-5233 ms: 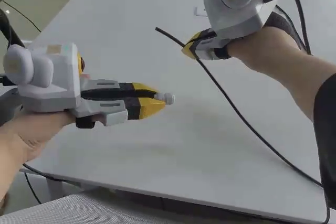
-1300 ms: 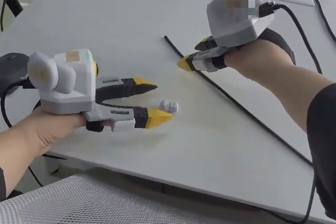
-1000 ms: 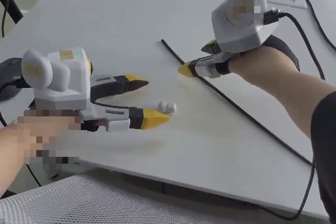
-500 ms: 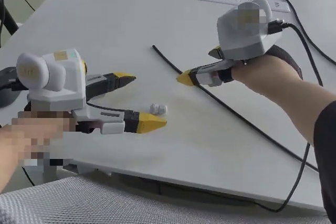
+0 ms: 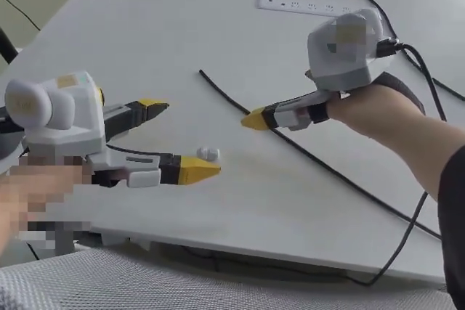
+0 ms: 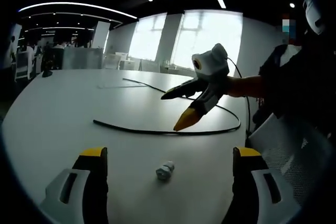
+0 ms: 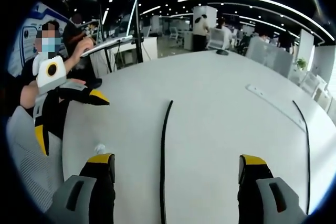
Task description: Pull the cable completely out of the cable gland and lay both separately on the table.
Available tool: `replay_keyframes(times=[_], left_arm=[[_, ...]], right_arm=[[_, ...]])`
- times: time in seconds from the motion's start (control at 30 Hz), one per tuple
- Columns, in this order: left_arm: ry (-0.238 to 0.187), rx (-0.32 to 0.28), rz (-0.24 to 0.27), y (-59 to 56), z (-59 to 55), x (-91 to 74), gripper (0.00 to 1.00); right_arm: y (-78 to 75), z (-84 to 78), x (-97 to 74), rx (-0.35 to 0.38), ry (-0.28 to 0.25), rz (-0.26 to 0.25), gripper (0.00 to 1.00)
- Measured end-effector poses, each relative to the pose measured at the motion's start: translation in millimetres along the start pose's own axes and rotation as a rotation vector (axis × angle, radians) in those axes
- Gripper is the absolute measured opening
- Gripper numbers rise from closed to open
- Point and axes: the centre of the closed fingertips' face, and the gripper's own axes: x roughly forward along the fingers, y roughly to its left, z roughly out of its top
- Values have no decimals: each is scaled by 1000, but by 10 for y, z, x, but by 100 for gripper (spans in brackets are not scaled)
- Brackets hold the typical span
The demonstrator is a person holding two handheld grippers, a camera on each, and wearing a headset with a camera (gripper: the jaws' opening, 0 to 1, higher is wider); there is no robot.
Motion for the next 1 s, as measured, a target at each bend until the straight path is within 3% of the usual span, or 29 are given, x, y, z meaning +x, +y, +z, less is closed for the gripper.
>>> replay_keyframes(times=[0.57, 0.73, 1.0], left_arm=[[22, 22, 25, -5, 106, -94, 99], [25, 48, 44, -8, 129, -104, 99], [14, 36, 52, -50, 182, -143, 99]], right_arm=[[-163, -217, -606, 57, -5, -65, 99], [-131, -270, -781, 55, -4, -73, 99], [-45, -309, -1061, 42, -31, -76, 99]])
